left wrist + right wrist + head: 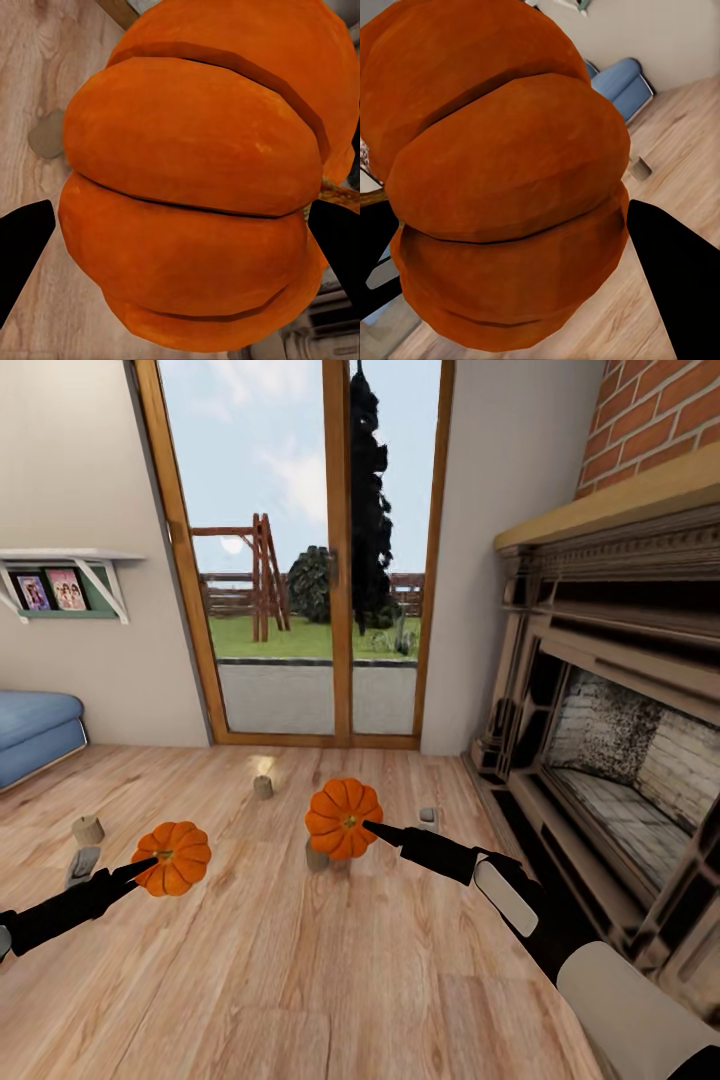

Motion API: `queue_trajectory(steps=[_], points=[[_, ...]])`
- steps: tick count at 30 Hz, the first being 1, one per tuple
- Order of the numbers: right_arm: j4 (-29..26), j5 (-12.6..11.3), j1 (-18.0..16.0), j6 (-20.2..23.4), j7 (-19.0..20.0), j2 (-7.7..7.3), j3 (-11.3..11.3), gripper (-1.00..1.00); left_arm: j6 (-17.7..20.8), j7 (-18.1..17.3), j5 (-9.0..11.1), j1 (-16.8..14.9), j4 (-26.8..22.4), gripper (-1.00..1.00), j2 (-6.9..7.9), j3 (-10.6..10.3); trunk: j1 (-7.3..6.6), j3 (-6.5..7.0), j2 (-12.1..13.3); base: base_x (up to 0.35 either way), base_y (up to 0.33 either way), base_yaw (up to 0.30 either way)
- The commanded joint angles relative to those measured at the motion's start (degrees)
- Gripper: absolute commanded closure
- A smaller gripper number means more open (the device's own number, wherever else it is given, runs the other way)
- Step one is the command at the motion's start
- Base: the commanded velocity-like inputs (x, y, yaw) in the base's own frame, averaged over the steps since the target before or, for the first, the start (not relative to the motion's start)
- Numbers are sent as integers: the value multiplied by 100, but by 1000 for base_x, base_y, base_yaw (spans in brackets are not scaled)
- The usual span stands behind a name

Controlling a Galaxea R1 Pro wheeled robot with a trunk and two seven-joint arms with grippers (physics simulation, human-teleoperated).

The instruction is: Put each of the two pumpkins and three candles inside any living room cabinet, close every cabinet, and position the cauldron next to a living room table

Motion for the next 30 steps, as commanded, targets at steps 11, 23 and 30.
queue_trajectory(steps=[11,23,30], points=[[7,-58,-5,40,-2,-5,17,100,40,1,47,-5,7,100,14,-27,-243,191,440,0,0,0],[8,-58,-5,40,-1,-5,17,100,40,17,15,-5,12,100,10,-27,-507,407,921,0,0,0],[8,-58,-5,40,-7,-6,17,100,32,75,3,-5,19,100,1,-41,-661,532,1202,0,0,0]])
